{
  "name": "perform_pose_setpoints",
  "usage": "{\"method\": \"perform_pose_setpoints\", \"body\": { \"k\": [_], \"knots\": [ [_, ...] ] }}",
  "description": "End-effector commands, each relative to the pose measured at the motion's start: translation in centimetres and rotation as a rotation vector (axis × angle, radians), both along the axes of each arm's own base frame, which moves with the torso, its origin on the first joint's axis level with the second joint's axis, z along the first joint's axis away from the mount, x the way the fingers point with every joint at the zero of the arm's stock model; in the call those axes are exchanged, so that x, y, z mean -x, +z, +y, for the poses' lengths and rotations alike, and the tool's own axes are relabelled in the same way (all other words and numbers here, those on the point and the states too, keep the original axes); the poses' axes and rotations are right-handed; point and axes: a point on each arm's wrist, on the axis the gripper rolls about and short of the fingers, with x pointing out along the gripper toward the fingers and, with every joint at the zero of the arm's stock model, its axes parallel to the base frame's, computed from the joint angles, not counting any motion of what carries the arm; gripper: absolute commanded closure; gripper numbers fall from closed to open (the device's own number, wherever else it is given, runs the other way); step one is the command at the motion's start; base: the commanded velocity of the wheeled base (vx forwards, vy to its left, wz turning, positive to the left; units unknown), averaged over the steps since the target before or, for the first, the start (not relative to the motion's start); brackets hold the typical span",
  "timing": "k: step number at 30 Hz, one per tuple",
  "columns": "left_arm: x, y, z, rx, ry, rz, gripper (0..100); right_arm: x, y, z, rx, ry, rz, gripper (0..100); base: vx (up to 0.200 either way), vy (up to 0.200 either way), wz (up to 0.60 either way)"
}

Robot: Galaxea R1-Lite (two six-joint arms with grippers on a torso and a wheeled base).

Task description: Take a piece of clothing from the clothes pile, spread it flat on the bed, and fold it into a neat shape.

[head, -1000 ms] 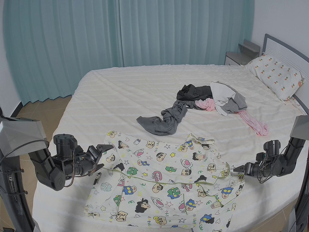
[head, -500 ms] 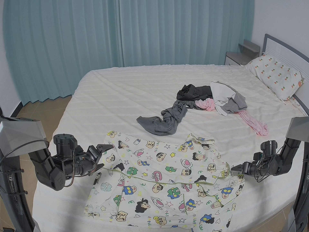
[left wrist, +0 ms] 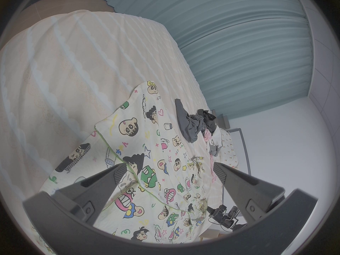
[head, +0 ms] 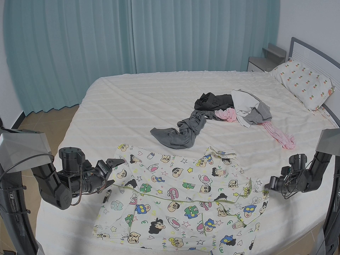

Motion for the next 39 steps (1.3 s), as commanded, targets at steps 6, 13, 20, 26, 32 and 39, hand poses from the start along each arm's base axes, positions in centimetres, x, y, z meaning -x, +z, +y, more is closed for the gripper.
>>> {"method": "perform_pose_setpoints", "body": {
  "k": [6,13,20,26,32,39],
  "knots": [
    [0.0,0.0,0.0,0.001,0.0,0.0,0,0.5,0.8,-1.2,0.029,-0.045,-0.046,100,0.0,0.0,0.0],
    [0.0,0.0,0.0,0.001,0.0,0.0,0,-0.1,1.1,-1.5,0.075,-0.092,-0.1,100,0.0,0.0,0.0],
    [0.0,0.0,0.0,0.001,0.0,0.0,0,-0.5,0.8,-1.7,0.106,-0.122,-0.128,100,0.0,0.0,0.0],
    [0.0,0.0,0.0,0.001,0.0,0.0,0,-0.9,2.5,-1.4,0.078,-0.15,-0.188,100,0.0,0.0,0.0],
    [0.0,0.0,0.0,0.001,0.0,-0.001,0,-1.5,7.0,3.4,-0.071,-0.132,-0.294,100,0.0,0.0,0.0],
    [-0.1,0.1,0.0,0.003,0.002,-0.005,0,-2.4,7.9,10.2,-0.127,-0.046,-0.315,100,0.0,0.0,0.0]
  ]
}}
